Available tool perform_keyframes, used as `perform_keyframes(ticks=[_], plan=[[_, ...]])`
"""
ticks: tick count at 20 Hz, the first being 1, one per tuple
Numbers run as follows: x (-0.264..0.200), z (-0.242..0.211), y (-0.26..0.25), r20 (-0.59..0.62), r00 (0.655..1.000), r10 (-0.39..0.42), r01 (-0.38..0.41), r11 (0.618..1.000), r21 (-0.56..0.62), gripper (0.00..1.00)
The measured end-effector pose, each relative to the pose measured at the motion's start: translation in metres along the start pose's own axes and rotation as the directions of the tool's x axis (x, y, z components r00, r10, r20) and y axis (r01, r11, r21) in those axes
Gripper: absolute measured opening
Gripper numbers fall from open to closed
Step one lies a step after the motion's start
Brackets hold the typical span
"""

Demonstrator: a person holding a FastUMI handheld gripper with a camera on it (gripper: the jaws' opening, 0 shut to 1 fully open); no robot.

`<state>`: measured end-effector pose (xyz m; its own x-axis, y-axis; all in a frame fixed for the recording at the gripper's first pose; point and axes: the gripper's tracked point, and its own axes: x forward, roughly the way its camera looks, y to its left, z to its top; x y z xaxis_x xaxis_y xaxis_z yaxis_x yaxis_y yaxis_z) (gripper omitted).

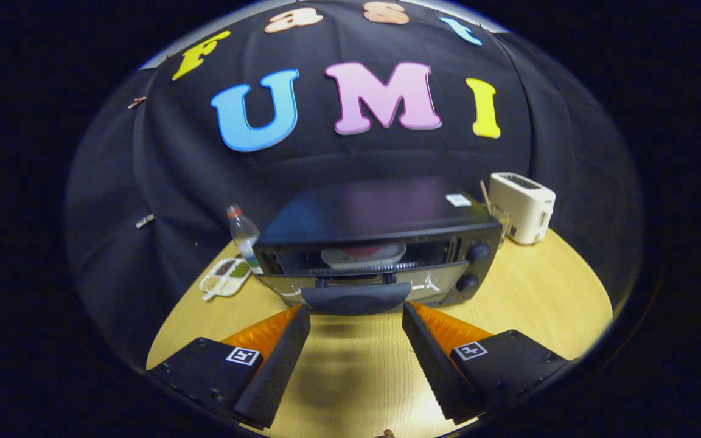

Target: Open the toaster oven, put the food inside, and close the toaster oven door.

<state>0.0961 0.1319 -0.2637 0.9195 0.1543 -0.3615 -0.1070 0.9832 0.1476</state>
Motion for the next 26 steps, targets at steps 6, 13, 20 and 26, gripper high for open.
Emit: perform_keyframes(ticks=[6,13,20,26], plan=[[-0.088,0.104,-0.012,0.258,0.966,0.022,-0.013,0.999,-0.037,0.98],[-0.179,0.192,-0.092,0.456,0.886,-0.086,0.102,0.995,-0.012,0.98],[-0.207,0.183,-0.127,0.433,0.894,-0.117,0.139,0.990,-0.021,0.98],[-0.208,0.181,-0.134,0.420,0.904,-0.088,0.111,0.993,-0.032,0.98]])
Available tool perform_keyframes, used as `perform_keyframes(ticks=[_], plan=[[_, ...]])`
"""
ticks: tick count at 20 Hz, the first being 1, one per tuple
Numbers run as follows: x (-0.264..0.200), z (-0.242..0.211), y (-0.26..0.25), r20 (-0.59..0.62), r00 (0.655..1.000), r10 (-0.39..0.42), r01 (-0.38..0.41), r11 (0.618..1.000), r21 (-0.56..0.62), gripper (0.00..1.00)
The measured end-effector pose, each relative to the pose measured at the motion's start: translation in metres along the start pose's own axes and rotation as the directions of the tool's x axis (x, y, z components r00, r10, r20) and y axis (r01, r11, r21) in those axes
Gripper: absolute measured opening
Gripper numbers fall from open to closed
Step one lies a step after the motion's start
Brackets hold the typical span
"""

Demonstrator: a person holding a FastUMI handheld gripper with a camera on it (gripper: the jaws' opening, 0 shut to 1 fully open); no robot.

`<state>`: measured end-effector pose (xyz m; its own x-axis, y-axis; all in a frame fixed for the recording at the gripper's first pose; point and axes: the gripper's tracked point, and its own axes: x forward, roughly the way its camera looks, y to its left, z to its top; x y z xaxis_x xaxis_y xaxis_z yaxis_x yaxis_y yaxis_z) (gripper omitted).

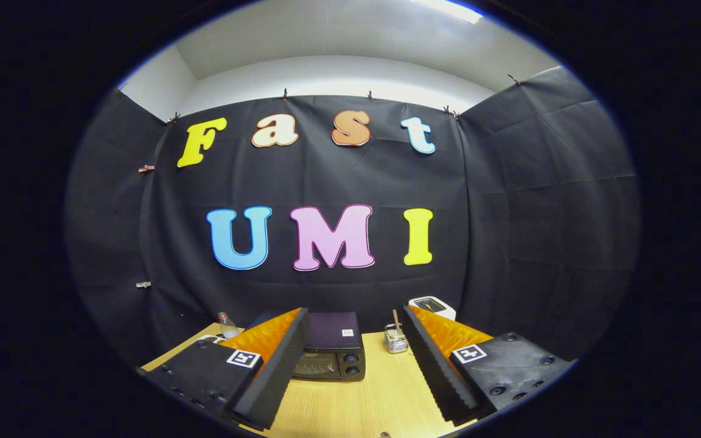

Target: Open the toaster oven, put the food inside, and close the toaster oven door.

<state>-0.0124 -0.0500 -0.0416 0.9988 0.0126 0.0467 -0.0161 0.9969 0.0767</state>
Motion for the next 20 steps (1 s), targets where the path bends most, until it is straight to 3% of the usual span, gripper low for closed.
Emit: perform_keyframes(ticks=[20], plan=[[0.015,-0.015,0.002,-0.040,0.998,0.040,-0.040,0.999,-0.004,0.98]])
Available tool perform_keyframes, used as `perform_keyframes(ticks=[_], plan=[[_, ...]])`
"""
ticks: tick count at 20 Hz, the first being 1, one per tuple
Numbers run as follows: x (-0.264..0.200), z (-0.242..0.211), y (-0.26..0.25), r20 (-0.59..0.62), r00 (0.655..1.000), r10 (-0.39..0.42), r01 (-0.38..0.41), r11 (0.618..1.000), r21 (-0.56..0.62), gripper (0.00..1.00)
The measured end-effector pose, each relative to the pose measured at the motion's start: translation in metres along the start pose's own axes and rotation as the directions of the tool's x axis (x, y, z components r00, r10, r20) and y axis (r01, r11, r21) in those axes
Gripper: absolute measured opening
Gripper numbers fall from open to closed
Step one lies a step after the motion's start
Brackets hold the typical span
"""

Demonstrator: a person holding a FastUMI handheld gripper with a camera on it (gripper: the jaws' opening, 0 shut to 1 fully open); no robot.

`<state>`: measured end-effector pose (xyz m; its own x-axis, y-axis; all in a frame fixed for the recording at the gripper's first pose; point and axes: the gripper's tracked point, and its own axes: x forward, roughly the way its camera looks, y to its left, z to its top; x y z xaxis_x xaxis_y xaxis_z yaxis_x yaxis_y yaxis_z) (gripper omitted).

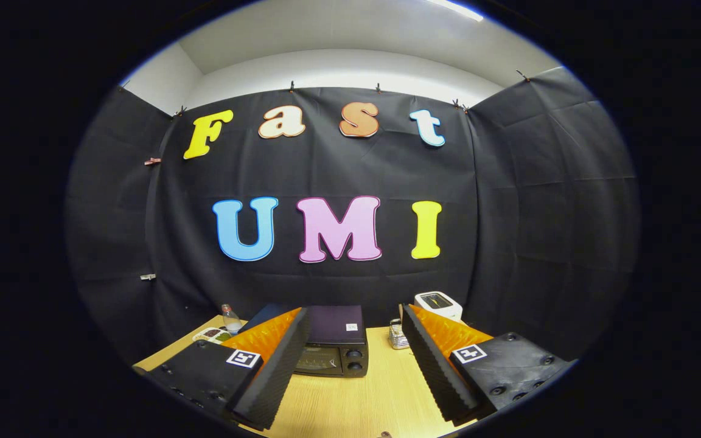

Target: Open the toaster oven, put the food inside, and close the toaster oven door.

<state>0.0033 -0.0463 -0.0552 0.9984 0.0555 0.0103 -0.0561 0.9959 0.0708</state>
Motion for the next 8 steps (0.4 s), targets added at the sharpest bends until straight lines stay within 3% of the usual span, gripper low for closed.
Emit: perform_keyframes(ticks=[8], plan=[[0.0000,-0.0077,0.0031,-0.028,1.000,-0.002,0.002,1.000,0.007,0.98]])
